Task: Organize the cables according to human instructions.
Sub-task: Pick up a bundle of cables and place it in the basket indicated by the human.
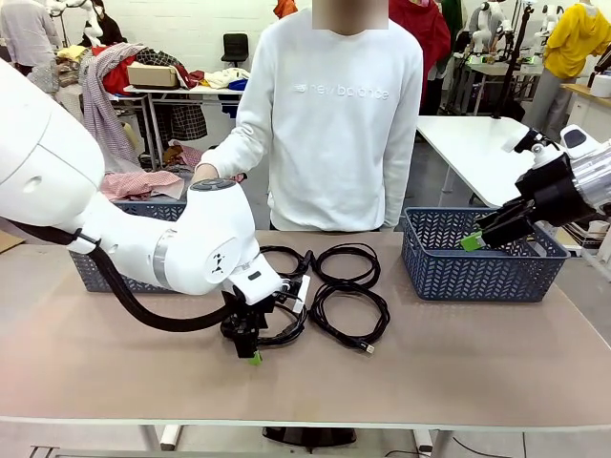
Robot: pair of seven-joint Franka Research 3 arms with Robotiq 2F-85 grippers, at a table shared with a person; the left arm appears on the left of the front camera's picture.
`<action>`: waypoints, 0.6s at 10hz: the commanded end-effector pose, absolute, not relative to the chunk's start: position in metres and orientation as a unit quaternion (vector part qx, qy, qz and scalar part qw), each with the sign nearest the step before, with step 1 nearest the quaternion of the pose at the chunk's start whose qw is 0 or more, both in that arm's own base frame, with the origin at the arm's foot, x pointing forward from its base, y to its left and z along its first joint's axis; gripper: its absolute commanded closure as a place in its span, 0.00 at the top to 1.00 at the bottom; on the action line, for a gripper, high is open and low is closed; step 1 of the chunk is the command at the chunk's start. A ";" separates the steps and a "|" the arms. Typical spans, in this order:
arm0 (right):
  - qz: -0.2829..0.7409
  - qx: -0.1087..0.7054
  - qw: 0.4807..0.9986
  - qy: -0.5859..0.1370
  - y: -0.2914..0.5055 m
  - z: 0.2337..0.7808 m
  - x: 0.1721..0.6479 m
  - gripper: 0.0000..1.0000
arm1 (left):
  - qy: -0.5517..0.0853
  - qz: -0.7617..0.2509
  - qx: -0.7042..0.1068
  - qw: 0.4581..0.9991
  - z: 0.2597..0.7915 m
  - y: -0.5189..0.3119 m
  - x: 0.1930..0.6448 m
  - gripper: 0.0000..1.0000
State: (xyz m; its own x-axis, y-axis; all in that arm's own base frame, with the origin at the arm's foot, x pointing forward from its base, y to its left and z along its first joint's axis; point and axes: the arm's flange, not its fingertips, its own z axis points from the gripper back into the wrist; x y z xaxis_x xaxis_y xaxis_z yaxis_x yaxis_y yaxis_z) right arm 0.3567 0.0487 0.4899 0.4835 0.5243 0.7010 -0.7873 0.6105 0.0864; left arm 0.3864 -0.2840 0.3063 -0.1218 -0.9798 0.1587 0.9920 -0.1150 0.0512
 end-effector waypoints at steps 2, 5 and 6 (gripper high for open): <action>0.399 0.208 0.830 -0.330 0.047 0.489 0.359 1.00 | -0.062 -0.743 -0.033 0.665 0.309 -0.285 0.390 0.57; 0.399 0.208 0.830 -0.330 0.047 0.489 0.359 1.00 | -0.057 -0.746 -0.037 0.663 0.312 -0.285 0.389 0.25; 0.399 0.208 0.830 -0.330 0.047 0.489 0.359 1.00 | -0.054 -0.747 -0.040 0.661 0.315 -0.285 0.388 0.20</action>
